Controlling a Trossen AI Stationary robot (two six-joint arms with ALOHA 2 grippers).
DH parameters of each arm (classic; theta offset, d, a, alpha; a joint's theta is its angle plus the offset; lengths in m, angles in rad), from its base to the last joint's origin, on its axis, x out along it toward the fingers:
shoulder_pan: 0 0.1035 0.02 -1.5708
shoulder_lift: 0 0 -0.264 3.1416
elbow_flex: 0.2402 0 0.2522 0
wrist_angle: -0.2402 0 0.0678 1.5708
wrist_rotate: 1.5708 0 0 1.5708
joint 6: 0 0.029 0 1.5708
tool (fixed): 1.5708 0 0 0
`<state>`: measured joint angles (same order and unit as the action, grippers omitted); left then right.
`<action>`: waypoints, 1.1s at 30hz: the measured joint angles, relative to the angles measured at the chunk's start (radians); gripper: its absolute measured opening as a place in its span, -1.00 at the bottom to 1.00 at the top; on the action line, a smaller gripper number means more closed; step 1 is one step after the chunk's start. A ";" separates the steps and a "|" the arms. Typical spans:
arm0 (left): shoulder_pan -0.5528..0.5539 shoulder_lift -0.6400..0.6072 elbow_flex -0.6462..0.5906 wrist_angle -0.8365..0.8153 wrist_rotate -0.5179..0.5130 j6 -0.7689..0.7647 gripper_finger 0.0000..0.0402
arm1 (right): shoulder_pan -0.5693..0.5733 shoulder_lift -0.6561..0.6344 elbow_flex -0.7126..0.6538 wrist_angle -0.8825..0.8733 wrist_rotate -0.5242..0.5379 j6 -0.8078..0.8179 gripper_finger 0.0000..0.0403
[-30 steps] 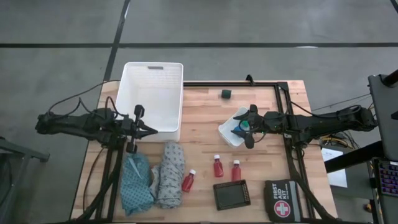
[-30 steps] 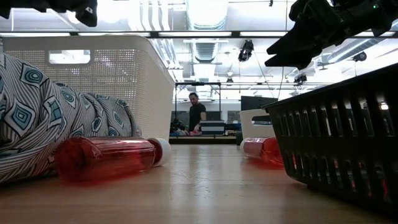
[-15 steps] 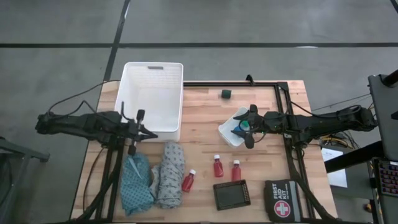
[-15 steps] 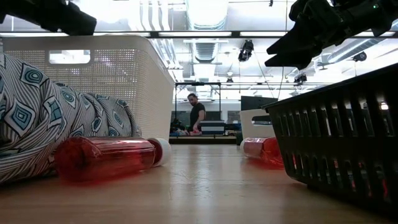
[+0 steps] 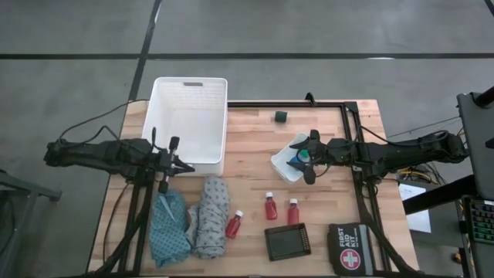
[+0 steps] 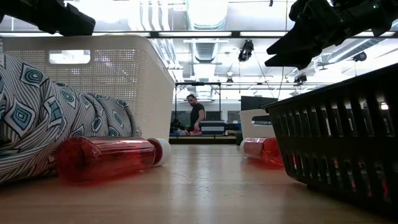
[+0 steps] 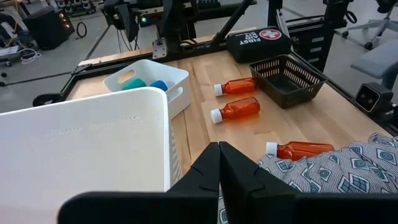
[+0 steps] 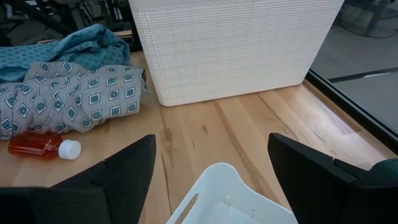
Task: Pick & place medical supplies in basket/bin
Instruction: Put the dark green bandage into the small white bin
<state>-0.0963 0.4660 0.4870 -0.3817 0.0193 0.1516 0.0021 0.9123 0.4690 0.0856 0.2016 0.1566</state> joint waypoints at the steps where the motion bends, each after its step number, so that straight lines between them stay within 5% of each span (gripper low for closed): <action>1: 0.000 0.000 0.000 0.000 0.000 0.000 -0.97 | 0.000 0.000 0.000 0.000 0.000 0.000 0.50; 22: 0.000 0.000 -0.001 0.003 0.000 0.000 -0.97 | 0.000 0.000 0.000 0.032 0.015 0.000 0.53; 25: 0.001 0.000 -0.001 0.003 0.000 0.000 -0.97 | -0.001 0.000 0.000 0.044 0.079 -0.030 0.51; 29: 0.001 0.001 -0.001 0.003 0.000 0.000 -0.97 | -0.075 0.001 0.057 -0.090 0.206 0.120 0.50; 33: 0.001 0.001 -0.001 0.003 0.000 0.000 -0.97 | -0.207 0.039 0.173 -0.237 0.098 0.128 0.51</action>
<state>-0.0956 0.4667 0.4858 -0.3786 0.0193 0.1514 -0.2050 0.9512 0.6419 -0.1518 0.2998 0.2844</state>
